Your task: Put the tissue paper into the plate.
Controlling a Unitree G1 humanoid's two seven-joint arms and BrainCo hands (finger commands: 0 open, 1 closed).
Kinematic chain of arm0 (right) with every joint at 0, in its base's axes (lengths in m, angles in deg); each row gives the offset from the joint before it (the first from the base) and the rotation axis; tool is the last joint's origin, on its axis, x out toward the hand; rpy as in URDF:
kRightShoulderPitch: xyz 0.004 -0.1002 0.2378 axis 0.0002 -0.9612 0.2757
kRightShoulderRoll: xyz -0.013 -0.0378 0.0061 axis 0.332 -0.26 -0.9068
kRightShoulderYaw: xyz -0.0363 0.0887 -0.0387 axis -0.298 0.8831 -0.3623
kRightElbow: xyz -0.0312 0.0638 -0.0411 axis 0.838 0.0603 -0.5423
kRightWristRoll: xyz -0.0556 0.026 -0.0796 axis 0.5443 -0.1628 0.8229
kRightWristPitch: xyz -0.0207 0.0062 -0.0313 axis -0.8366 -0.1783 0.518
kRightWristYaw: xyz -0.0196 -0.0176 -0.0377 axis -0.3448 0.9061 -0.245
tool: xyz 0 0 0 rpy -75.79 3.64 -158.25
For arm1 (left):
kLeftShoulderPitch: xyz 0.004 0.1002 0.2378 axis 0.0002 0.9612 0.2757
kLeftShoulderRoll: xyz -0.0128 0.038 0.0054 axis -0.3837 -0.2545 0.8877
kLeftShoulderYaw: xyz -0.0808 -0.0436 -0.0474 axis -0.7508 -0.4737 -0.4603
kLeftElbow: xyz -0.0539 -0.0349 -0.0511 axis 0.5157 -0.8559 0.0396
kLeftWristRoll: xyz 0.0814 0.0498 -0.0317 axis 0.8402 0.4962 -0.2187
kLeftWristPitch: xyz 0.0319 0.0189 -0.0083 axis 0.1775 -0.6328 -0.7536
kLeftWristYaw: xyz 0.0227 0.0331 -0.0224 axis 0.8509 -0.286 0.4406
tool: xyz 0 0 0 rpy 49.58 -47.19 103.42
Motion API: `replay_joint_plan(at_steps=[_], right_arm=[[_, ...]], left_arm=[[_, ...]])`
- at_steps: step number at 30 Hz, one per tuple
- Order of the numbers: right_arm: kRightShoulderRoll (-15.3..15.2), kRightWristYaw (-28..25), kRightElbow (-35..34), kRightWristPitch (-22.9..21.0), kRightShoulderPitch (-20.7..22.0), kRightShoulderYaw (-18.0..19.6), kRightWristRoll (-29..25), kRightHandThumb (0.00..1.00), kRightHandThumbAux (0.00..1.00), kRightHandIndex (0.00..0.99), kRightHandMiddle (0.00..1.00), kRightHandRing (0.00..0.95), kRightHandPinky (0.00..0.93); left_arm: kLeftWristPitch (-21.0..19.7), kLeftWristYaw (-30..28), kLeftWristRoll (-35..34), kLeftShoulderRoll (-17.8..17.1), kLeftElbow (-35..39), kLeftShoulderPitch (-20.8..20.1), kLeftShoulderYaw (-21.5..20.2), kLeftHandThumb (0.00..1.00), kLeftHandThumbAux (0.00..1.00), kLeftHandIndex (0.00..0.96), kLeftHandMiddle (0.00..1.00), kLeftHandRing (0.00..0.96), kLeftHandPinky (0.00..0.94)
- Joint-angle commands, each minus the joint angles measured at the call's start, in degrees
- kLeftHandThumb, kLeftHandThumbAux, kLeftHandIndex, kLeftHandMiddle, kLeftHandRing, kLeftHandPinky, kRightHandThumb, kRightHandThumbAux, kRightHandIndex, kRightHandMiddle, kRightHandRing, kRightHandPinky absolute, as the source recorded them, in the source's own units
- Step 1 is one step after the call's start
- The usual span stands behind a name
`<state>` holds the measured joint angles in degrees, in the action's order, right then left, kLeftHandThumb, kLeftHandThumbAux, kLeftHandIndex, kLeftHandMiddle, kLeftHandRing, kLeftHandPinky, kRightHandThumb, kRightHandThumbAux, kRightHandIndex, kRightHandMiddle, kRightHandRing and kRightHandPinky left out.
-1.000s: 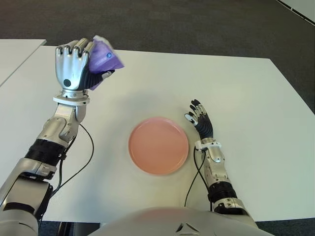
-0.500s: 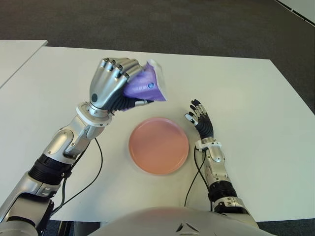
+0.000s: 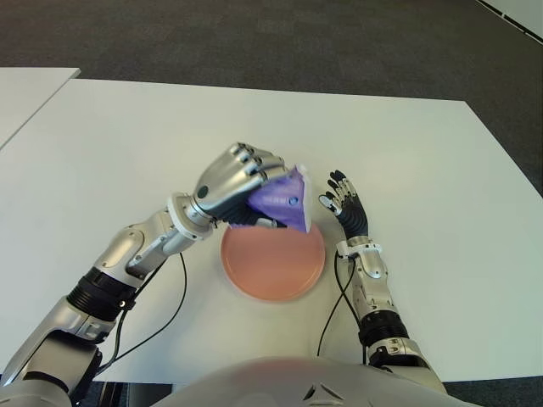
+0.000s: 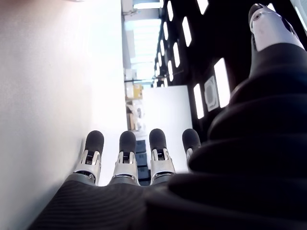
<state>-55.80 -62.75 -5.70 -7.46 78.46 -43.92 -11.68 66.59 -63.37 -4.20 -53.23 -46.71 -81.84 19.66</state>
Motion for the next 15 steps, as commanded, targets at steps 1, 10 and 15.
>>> replay_joint_plan(at_steps=[1,10,15], right_arm=[[-0.18,0.14,5.52,-3.89,-4.91,0.23,-0.06,0.000,0.660,0.000,0.000,0.000,0.000],[-0.32,0.47,5.03,-4.38,-5.05,0.29,-0.10,0.000,0.659,0.000,0.000,0.000,0.000],[-0.39,0.65,5.23,-4.17,-5.12,0.28,0.05,0.000,0.656,0.000,0.000,0.000,0.000]], left_arm=[[1.43,-3.18,2.55,-0.11,-1.69,0.55,1.24,0.750,0.697,0.443,0.849,0.852,0.855],[1.90,-5.81,7.73,-0.30,-3.21,1.61,2.77,0.749,0.697,0.443,0.852,0.855,0.858],[1.04,-5.37,11.44,-0.03,-5.69,1.92,4.37,0.749,0.697,0.443,0.852,0.857,0.858]])
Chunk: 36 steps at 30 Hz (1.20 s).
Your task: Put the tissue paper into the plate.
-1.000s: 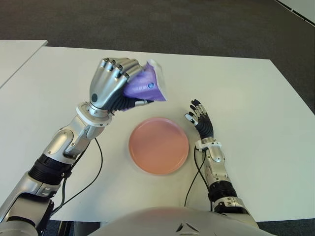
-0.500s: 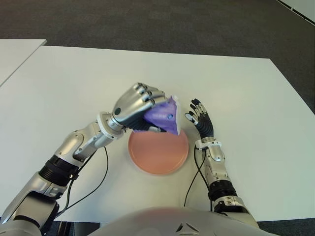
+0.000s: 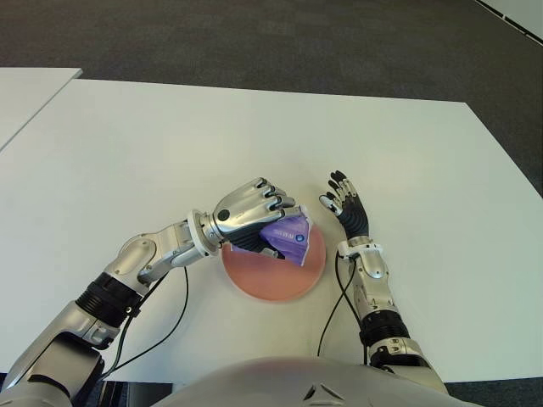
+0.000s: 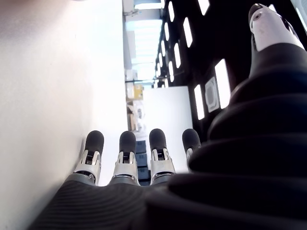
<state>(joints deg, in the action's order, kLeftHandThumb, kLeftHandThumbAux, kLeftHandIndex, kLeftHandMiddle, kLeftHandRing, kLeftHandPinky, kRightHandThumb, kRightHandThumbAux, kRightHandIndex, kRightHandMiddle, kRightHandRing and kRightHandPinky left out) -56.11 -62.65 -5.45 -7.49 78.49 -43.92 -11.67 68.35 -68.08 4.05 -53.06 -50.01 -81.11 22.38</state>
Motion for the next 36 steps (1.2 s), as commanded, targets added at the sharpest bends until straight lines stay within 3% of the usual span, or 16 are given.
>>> replay_joint_plan(at_steps=[1,15,24,26,28,29,30,31,32,36], right_arm=[[-0.07,0.58,5.05,-4.07,-5.15,0.28,0.07,0.000,0.655,0.000,0.000,0.000,0.000],[0.21,0.88,4.66,-3.96,-5.37,0.19,-0.01,0.000,0.655,0.000,0.000,0.000,0.000],[0.08,0.97,4.40,-4.07,-5.56,0.11,0.11,0.000,0.652,0.000,0.000,0.000,0.000],[0.02,0.97,4.47,-4.12,-5.51,0.11,0.12,0.000,0.648,0.000,0.000,0.000,0.000],[0.02,0.97,4.51,-4.14,-5.51,0.12,0.09,0.000,0.645,0.000,0.000,0.000,0.000],[0.04,0.98,4.51,-4.14,-5.51,0.11,0.09,0.000,0.643,0.000,0.000,0.000,0.000],[0.07,0.96,4.45,-4.15,-5.55,0.07,0.09,0.000,0.642,0.000,0.000,0.000,0.000],[0.10,0.96,4.39,-4.15,-5.58,0.04,0.10,0.000,0.641,0.000,0.000,0.000,0.000],[0.12,0.97,4.34,-4.16,-5.60,0.02,0.11,0.000,0.640,0.000,0.000,0.000,0.000],[0.16,0.89,4.21,-4.04,-5.71,-0.01,0.07,0.000,0.638,0.000,0.000,0.000,0.000]], left_arm=[[-0.95,-1.21,3.41,-0.17,-2.57,1.26,1.91,0.749,0.697,0.443,0.852,0.857,0.858],[-1.07,-9.94,-0.25,-0.35,-1.09,2.74,2.41,0.749,0.697,0.443,0.859,0.861,0.863],[-3.22,-1.35,7.55,0.62,-4.97,3.50,4.60,0.748,0.697,0.443,0.856,0.858,0.845],[-3.93,-0.48,8.53,0.52,-6.39,2.98,4.89,0.745,0.697,0.444,0.816,0.806,0.762],[-4.37,-2.45,8.55,-0.69,-6.82,2.58,4.88,0.711,0.705,0.426,0.566,0.548,0.532],[-4.42,-3.58,8.34,-1.34,-6.86,2.39,4.90,0.492,0.663,0.313,0.392,0.356,0.342],[-4.15,-7.51,6.79,-2.61,-6.08,2.14,4.85,0.411,0.649,0.272,0.329,0.288,0.273],[-3.97,-10.35,5.59,-3.52,-5.47,1.97,4.83,0.263,0.606,0.177,0.210,0.184,0.175],[-3.88,-12.13,4.79,-4.03,-5.03,1.89,4.81,0.168,0.578,0.116,0.134,0.117,0.112],[-5.32,-19.48,-0.20,-4.35,-3.10,2.69,4.65,0.044,0.535,0.030,0.035,0.030,0.029]])
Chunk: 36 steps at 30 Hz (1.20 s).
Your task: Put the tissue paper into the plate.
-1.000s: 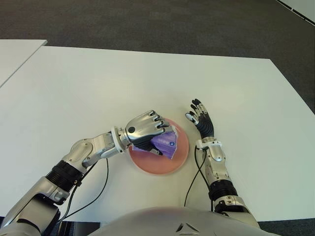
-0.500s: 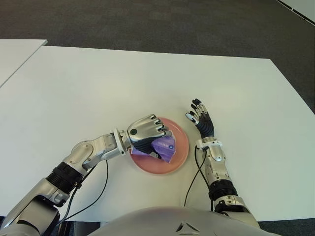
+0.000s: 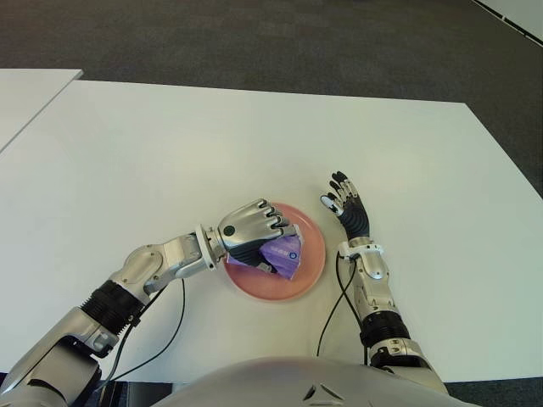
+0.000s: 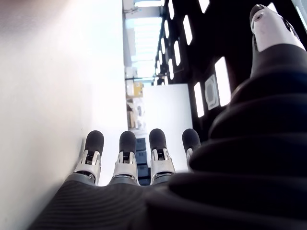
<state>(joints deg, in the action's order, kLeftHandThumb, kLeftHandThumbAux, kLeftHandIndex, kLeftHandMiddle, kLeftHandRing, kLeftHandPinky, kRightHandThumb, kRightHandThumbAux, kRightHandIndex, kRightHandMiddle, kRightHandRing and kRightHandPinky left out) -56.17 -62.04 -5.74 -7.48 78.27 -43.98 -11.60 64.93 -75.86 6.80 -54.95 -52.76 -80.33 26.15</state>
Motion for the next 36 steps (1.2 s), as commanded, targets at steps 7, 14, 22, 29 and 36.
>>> replay_joint_plan(at_steps=[7,14,22,29,36], right_arm=[[0.29,0.12,4.68,-3.92,-5.40,0.10,-0.17,0.000,0.633,0.000,0.000,0.000,0.000],[0.29,0.31,5.03,-3.91,-5.14,0.11,-0.06,0.000,0.634,0.000,0.000,0.000,0.000],[0.33,0.17,5.25,-3.92,-5.00,0.09,-0.12,0.000,0.638,0.000,0.000,0.000,0.000],[0.34,0.05,5.45,-3.74,-4.87,0.15,-0.24,0.000,0.638,0.000,0.000,0.000,0.000],[0.39,-0.05,5.51,-3.72,-4.80,0.23,-0.37,0.000,0.641,0.000,0.000,0.000,0.000]], left_arm=[[-3.80,-15.96,-9.24,-1.43,1.28,3.55,-0.43,0.002,0.487,0.001,0.002,0.001,0.001],[-3.83,-15.00,-12.90,-0.52,1.87,5.02,-1.89,0.000,0.464,0.000,0.000,0.000,0.000],[-3.25,-14.09,-14.47,0.23,1.92,5.65,-3.26,0.000,0.449,0.000,0.000,0.000,0.000],[-2.57,-13.57,-15.13,0.65,1.37,5.73,-3.97,0.000,0.416,0.000,0.000,0.000,0.000],[-1.17,-13.60,-16.35,0.56,0.75,5.42,-5.05,0.000,0.359,0.000,0.000,0.000,0.000]])
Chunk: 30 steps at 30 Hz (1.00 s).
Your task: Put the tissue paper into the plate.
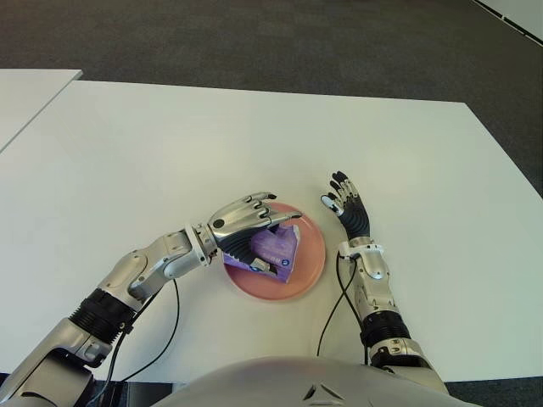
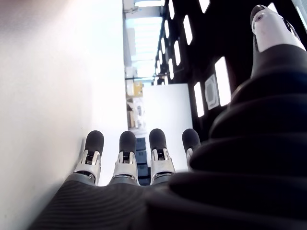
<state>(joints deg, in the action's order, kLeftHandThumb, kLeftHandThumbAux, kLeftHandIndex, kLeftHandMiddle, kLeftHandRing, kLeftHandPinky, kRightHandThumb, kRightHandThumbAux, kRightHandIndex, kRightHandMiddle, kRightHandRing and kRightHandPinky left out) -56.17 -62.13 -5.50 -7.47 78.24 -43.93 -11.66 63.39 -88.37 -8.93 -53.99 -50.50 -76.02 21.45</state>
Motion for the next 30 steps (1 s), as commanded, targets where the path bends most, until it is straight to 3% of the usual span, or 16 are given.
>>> replay_joint_plan(at_steps=[1,5,10,13,20,24,30], right_arm=[[0.41,0.06,5.24,-3.76,-4.75,0.17,-0.31,0.000,0.641,0.000,0.000,0.000,0.000],[0.41,0.37,5.02,-3.88,-4.76,0.06,-0.04,0.000,0.641,0.000,0.000,0.000,0.000],[0.49,0.64,4.73,-4.03,-4.81,-0.15,0.26,0.000,0.637,0.000,0.000,0.000,0.000],[0.63,0.69,4.74,-4.03,-4.79,-0.23,0.29,0.000,0.637,0.000,0.000,0.000,0.000],[1.00,1.05,4.15,-4.33,-4.95,-0.55,0.51,0.000,0.644,0.000,0.000,0.000,0.000],[1.11,1.19,3.75,-4.45,-5.20,-0.77,0.70,0.000,0.649,0.000,0.000,0.000,0.000],[1.21,1.42,3.36,-4.44,-5.41,-0.99,0.89,0.000,0.652,0.000,0.000,0.000,0.000]], left_arm=[[0.51,-1.45,-1.08,-0.59,-1.35,1.01,-0.67,0.000,0.351,0.000,0.000,0.000,0.000],[0.18,-6.11,-6.75,-2.32,1.21,-0.79,-3.48,0.006,0.337,0.000,0.000,0.000,0.000],[1.03,-6.03,-9.36,-1.90,0.73,-0.68,-5.75,0.010,0.337,0.000,0.000,0.000,0.000],[2.19,-7.09,-15.96,-2.48,-0.02,-1.20,-8.63,0.004,0.350,0.000,0.000,0.000,0.000],[0.35,-18.01,-43.96,-5.63,0.94,0.18,-16.02,0.006,0.411,0.000,0.000,0.000,0.000],[-1.75,-22.83,-55.24,-0.15,-3.97,-3.86,-16.20,0.004,0.428,0.000,0.000,0.000,0.000],[-2.04,-27.34,-65.05,2.45,-9.91,-6.61,-20.91,0.000,0.354,0.000,0.000,0.000,0.000]])
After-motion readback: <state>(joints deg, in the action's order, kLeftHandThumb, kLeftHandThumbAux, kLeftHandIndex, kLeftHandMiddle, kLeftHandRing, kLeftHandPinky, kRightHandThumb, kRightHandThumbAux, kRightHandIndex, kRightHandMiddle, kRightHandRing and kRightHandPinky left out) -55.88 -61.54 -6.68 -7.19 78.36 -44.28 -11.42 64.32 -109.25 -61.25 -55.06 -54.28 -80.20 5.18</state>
